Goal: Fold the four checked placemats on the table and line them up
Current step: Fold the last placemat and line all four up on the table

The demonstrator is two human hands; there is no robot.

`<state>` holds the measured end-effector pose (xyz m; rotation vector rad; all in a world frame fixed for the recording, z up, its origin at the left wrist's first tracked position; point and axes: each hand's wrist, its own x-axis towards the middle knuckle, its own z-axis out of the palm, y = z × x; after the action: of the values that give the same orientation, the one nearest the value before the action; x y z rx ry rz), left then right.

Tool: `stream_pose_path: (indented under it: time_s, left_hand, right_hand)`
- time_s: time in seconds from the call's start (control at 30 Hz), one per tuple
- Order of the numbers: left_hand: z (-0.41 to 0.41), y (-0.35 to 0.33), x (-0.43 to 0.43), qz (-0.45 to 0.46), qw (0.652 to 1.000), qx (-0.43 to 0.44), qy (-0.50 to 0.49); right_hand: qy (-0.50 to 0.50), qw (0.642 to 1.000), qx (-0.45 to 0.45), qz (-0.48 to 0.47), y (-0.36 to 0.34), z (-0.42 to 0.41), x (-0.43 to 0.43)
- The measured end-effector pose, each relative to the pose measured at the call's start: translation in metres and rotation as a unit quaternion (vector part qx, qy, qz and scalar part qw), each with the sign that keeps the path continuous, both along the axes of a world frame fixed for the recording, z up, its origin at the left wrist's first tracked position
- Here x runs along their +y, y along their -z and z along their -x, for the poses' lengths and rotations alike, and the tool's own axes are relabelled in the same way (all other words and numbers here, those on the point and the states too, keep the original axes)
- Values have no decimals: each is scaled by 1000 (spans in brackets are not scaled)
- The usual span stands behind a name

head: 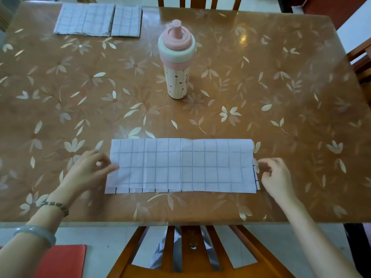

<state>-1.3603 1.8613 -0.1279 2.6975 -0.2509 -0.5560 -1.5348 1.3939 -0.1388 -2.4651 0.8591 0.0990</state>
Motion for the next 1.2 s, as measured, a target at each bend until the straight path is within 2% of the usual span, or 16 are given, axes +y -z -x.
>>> stream_pose_path:
  time_s: [0.07,0.13,0.23,0.37,0.5,0.73,1.0,1.2]
  left_hand:
    - [0,10,-21,-5,994,-108,27]
    - [0,25,-49,-27,984,-140,109]
    - [4,57,-85,-56,973,-134,181]
    - [12,77,-116,-74,980,-109,149]
    - [14,89,-118,-96,979,-101,151]
    - [18,97,-120,-107,977,-146,110]
    - [19,100,-121,-112,980,-136,90]
    - [19,97,-121,-103,982,-130,90]
  right_hand:
    - [21,998,-57,24,-2,-17,9]
    - [-4,995,-89,42,3,-40,31]
    - [-117,986,-102,53,11,-79,93]
    - [-313,948,-61,17,24,-107,185]
    - [-387,920,4,56,50,-122,214]
    - [-386,911,45,136,72,-108,143]
    - [-265,942,83,187,74,-72,19]
    - [-176,954,106,217,69,-59,-10]
